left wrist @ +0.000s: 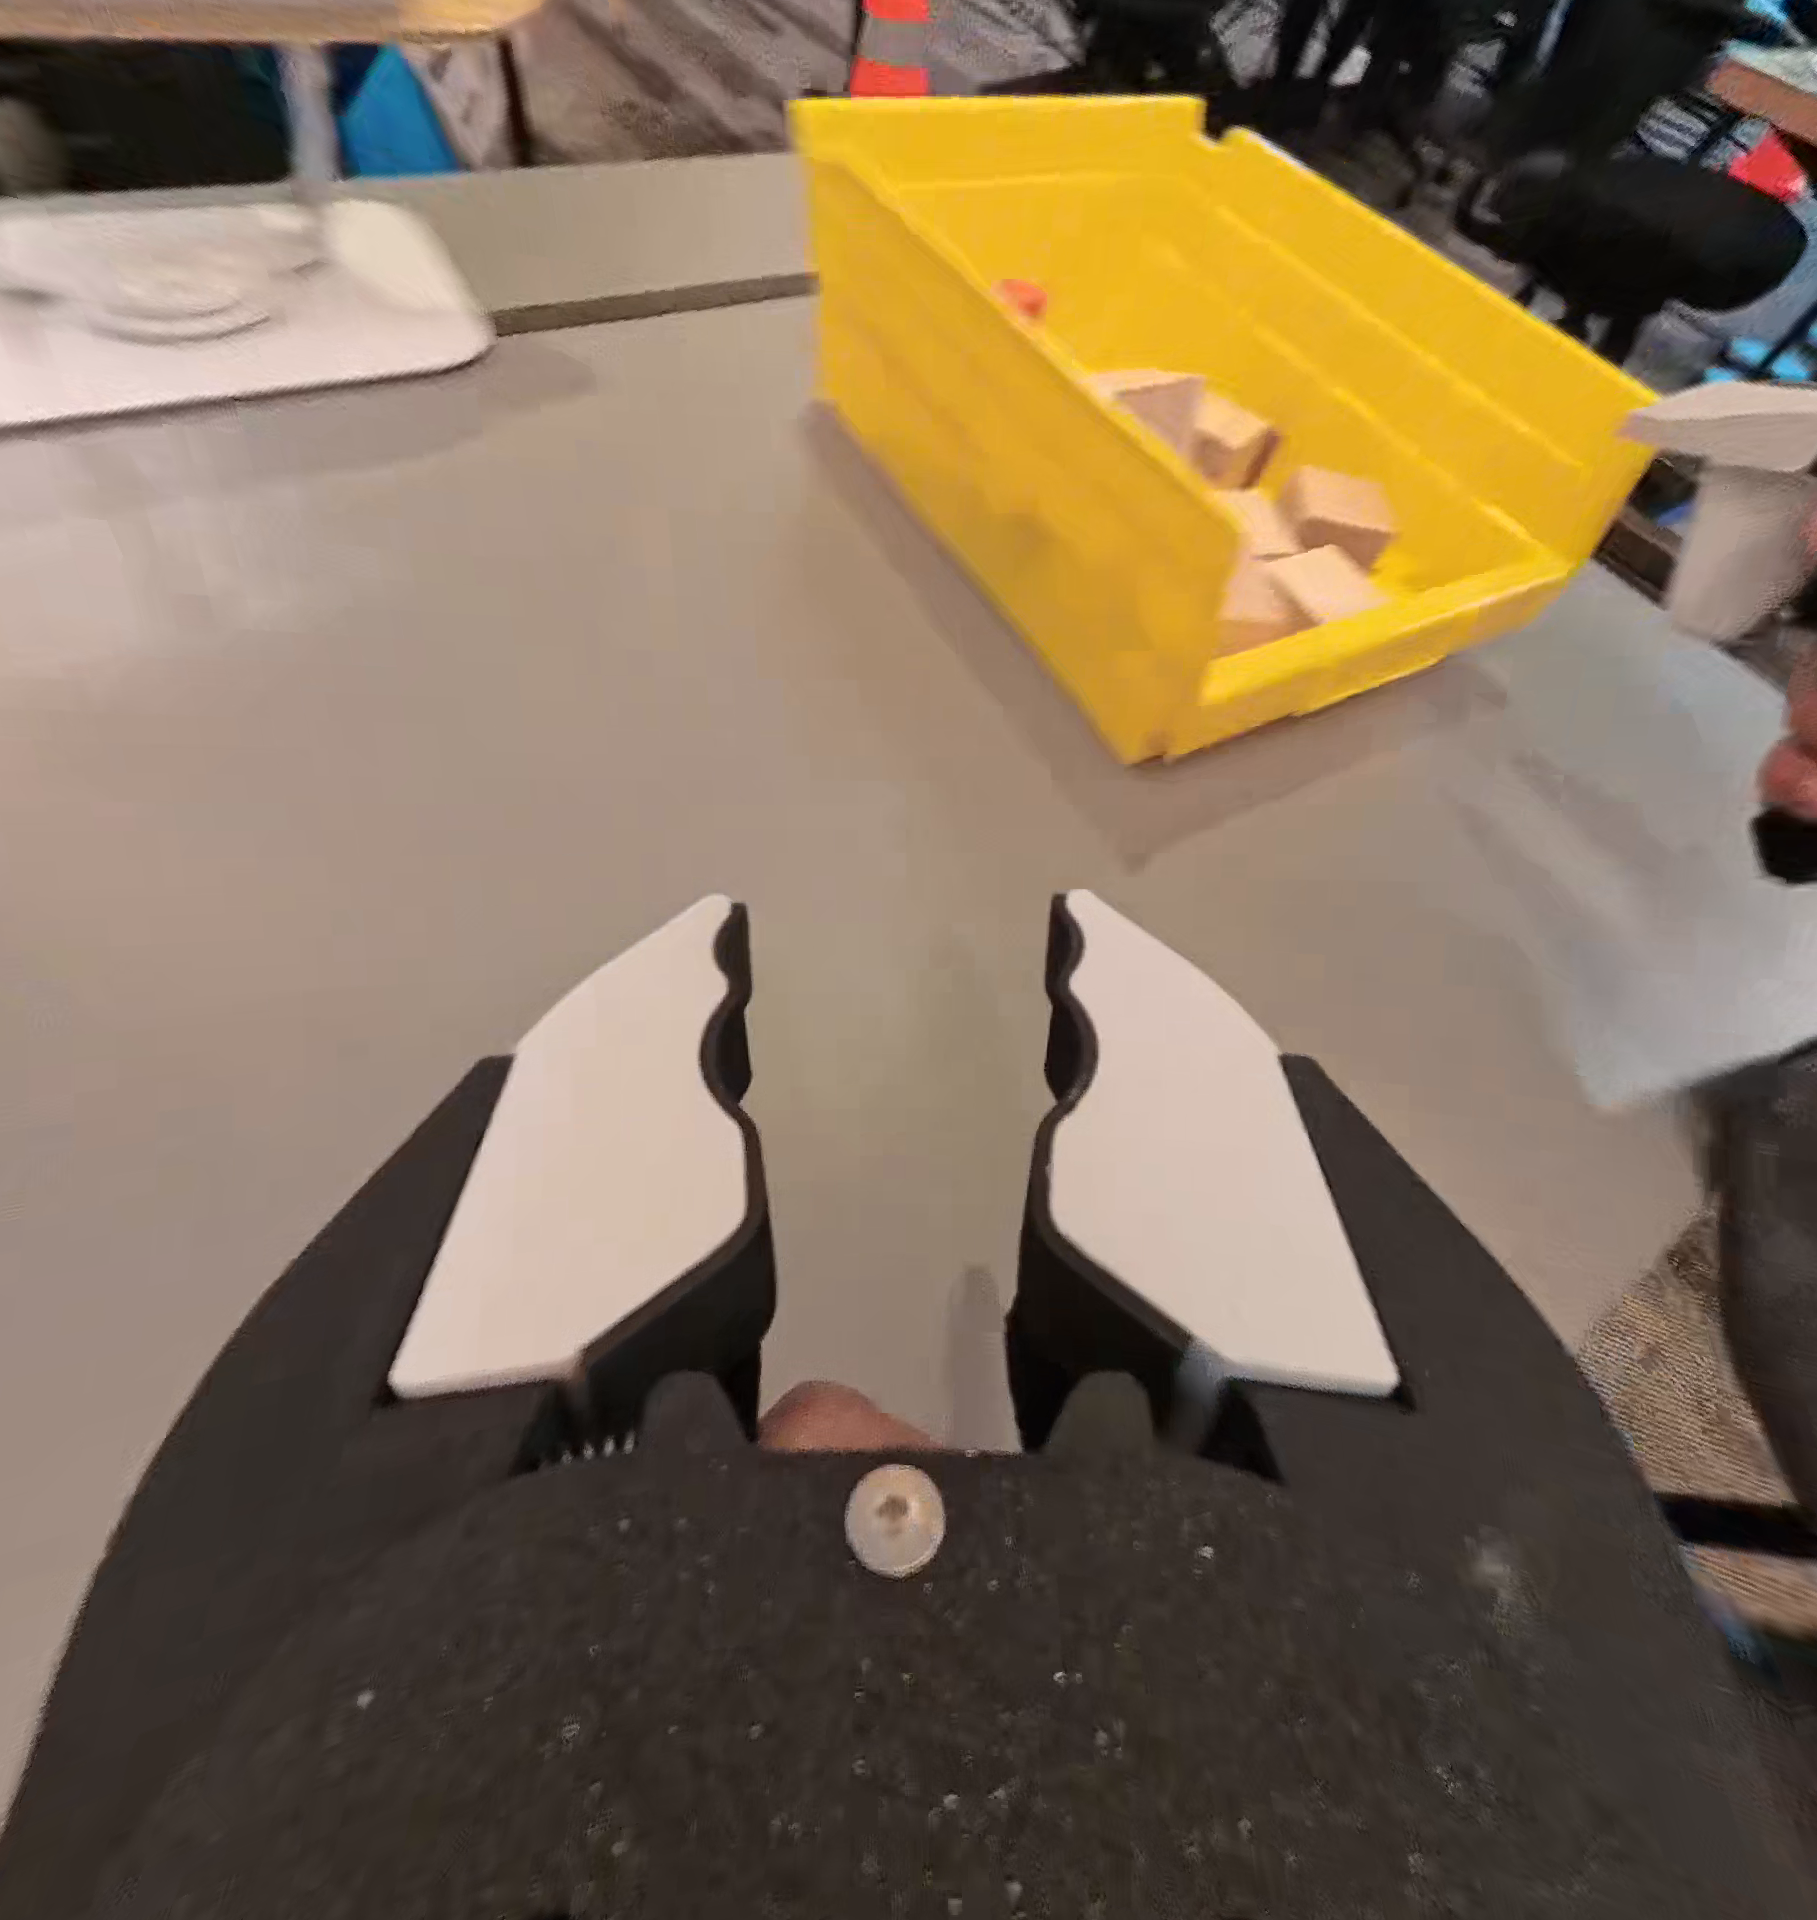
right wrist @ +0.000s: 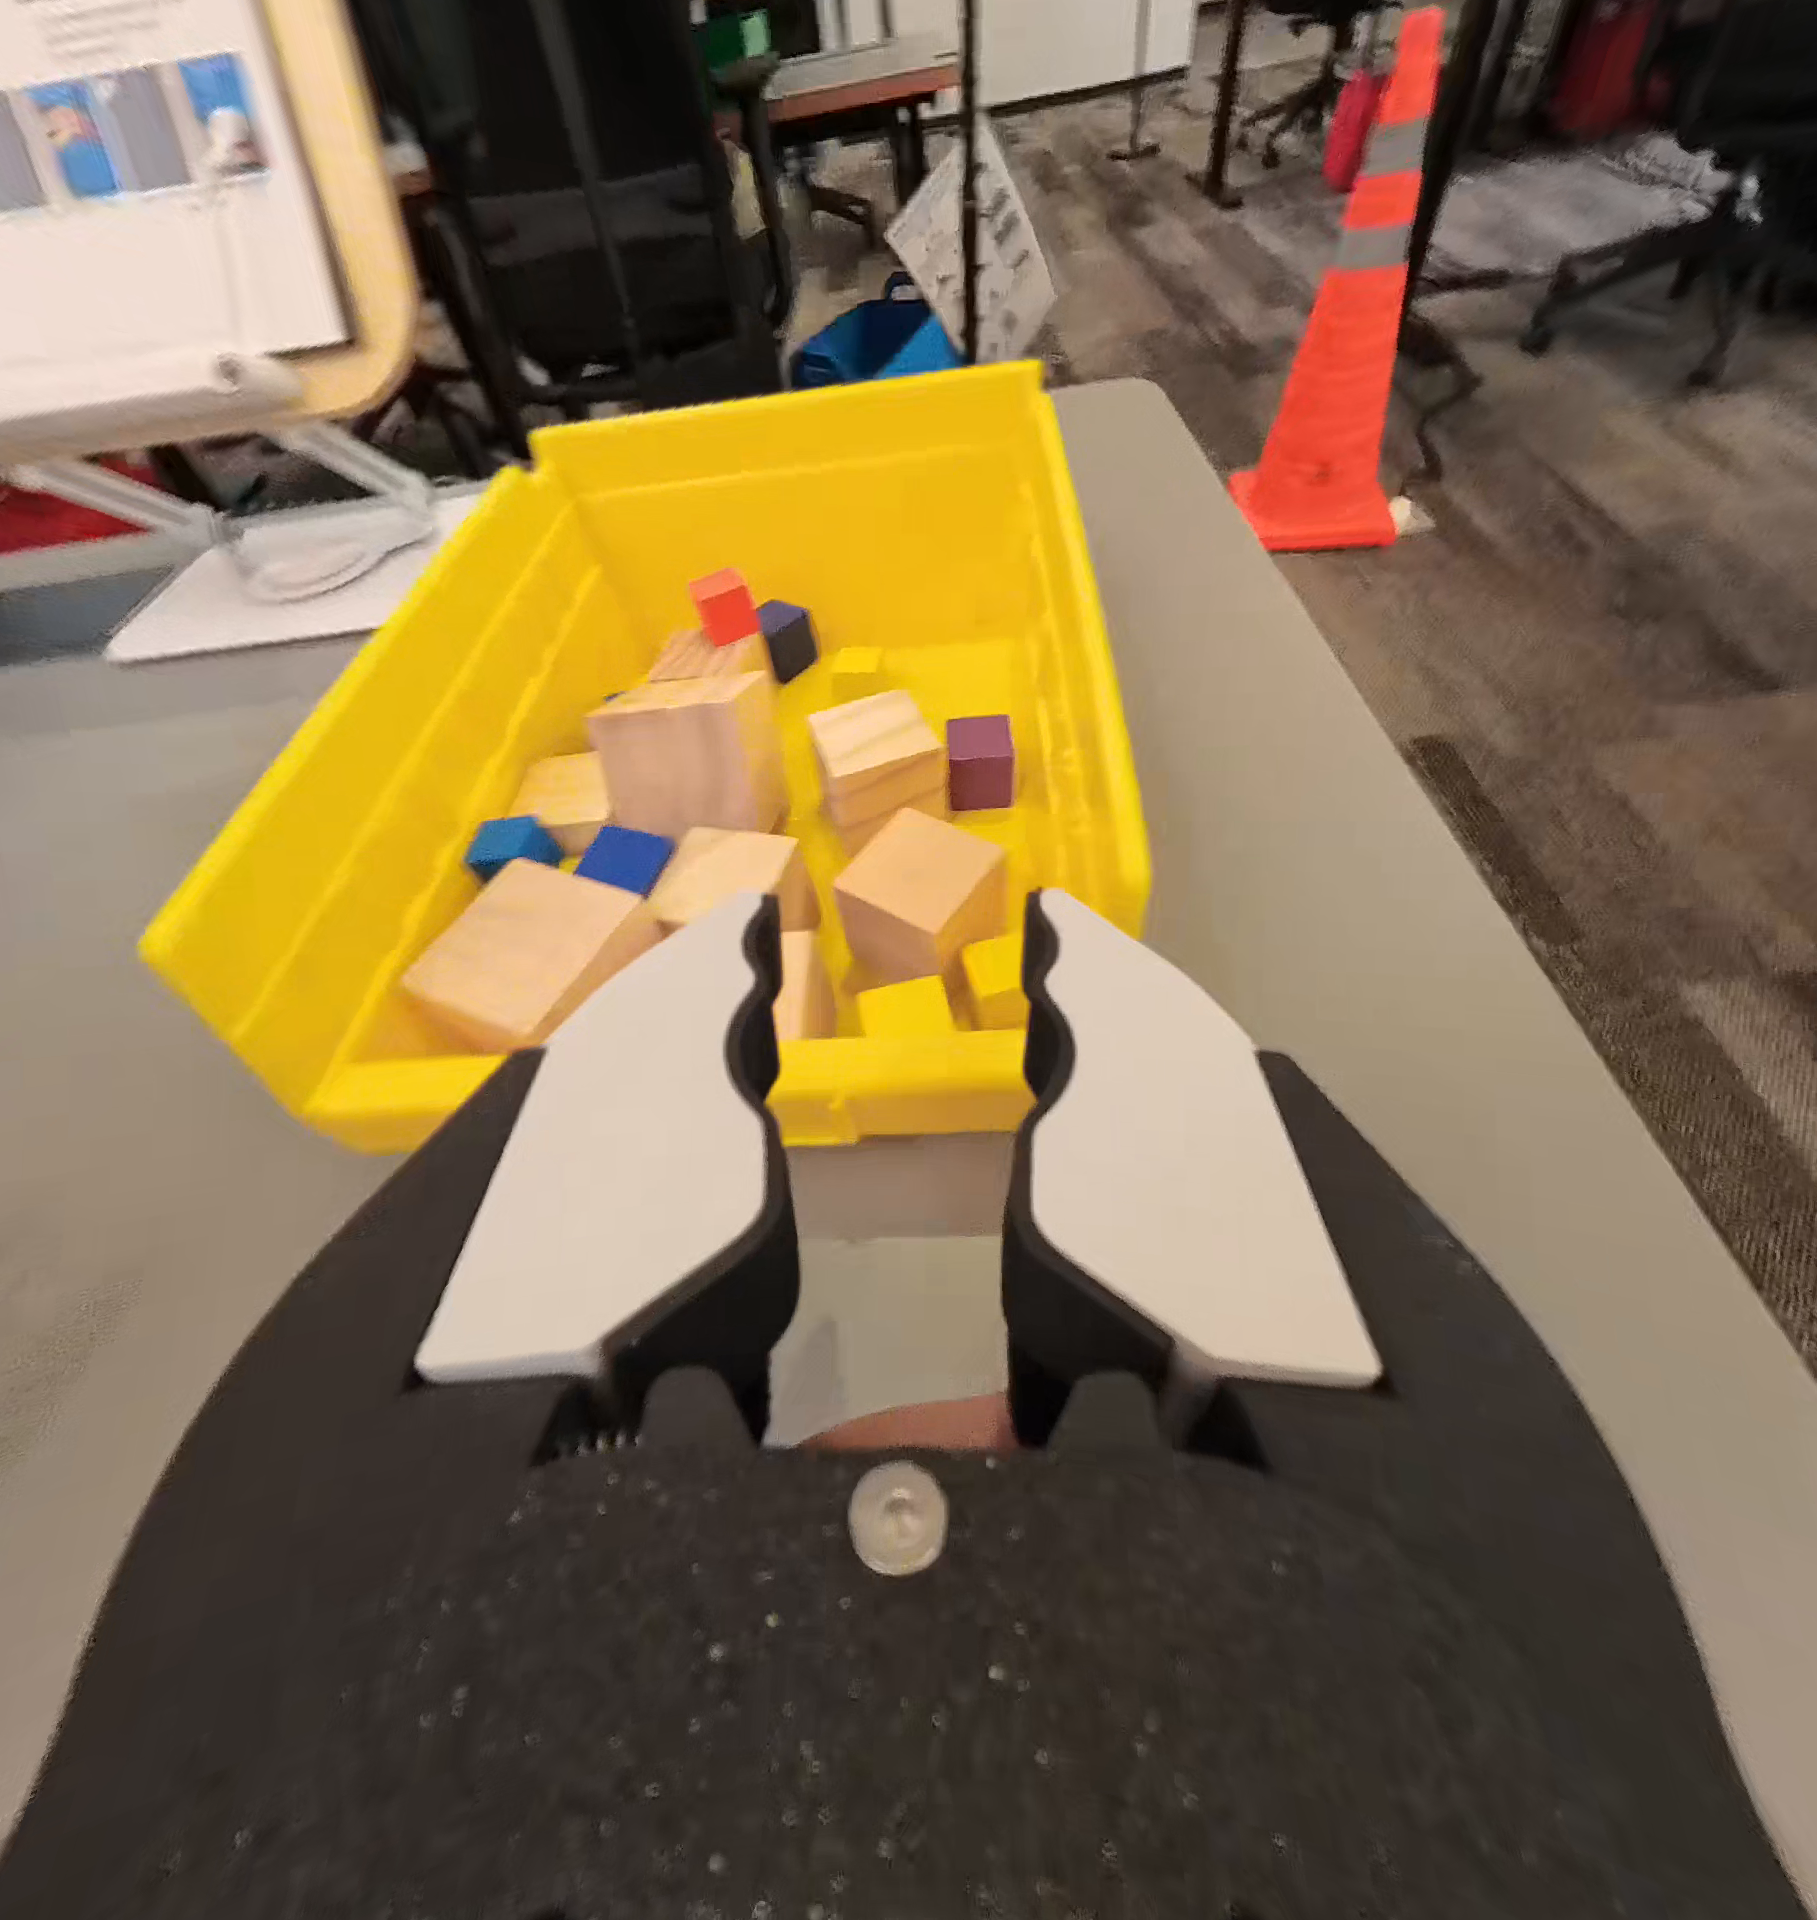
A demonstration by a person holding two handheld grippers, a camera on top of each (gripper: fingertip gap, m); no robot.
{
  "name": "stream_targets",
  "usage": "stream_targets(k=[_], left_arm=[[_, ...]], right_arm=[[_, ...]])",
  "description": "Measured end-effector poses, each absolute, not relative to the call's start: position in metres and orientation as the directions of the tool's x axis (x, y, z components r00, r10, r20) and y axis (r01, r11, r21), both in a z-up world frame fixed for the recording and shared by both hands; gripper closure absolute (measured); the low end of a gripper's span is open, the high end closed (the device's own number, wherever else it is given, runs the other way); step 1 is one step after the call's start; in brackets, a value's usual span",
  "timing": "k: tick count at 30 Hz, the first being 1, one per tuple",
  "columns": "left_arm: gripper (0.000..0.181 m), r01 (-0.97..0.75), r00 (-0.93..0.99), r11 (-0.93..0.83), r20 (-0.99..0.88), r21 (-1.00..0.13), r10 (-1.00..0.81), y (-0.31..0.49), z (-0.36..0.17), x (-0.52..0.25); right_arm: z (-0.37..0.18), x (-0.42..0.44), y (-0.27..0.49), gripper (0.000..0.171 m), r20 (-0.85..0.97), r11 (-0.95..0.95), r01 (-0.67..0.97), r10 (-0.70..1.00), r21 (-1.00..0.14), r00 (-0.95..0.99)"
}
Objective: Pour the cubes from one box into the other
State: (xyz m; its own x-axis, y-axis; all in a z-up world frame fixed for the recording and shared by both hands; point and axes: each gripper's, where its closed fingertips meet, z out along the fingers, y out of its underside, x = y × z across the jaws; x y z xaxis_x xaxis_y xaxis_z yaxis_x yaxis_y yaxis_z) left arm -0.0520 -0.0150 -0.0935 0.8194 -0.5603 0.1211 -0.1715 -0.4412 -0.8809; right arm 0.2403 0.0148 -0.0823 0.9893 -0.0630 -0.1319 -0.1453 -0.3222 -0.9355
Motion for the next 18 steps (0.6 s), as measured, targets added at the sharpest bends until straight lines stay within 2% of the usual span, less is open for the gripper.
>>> stream_targets(k=[4, 8, 10, 12, 15, 18], left_arm=[[0.124, -0.268, 0.817, -0.459, 0.052, -0.847, -0.574, 0.022, -0.12, 0.043], [0.132, -0.217, 0.841, -0.493, 0.095, -0.843, -0.533, 0.059, -0.13, 0.086], [0.149, -0.232, 0.839, -0.489, 0.082, -0.841, -0.538, 0.071, -0.136, 0.096], [0.147, -0.209, 0.837, -0.494, 0.107, -0.844, -0.537, 0.077, -0.135, 0.102], [0.166, -0.176, 0.881, -0.52, 0.102, -0.836, -0.461, 0.083, -0.132, 0.091], [0.173, -0.196, 0.907, -0.522, 0.049, -0.83, -0.418, 0.082, -0.132, 0.082]], right_arm=[[-0.104, 0.265, 0.018, 0.116, -0.033, -0.358, -0.082, -0.14, -0.93, 0.99], [-0.11, 0.277, 0.028, 0.116, -0.05, -0.368, -0.1, -0.142, -0.924, 0.989], [-0.118, 0.275, 0.036, 0.116, -0.131, -0.386, -0.168, -0.121, -0.907, 0.984], [-0.129, 0.273, 0.039, 0.117, -0.168, -0.413, -0.202, -0.118, -0.888, 0.979], [-0.136, 0.286, 0.037, 0.124, -0.052, -0.452, -0.143, -0.208, -0.88, 0.977], [-0.133, 0.274, 0.042, 0.135, -0.043, -0.442, -0.121, -0.183, -0.889, 0.982]])
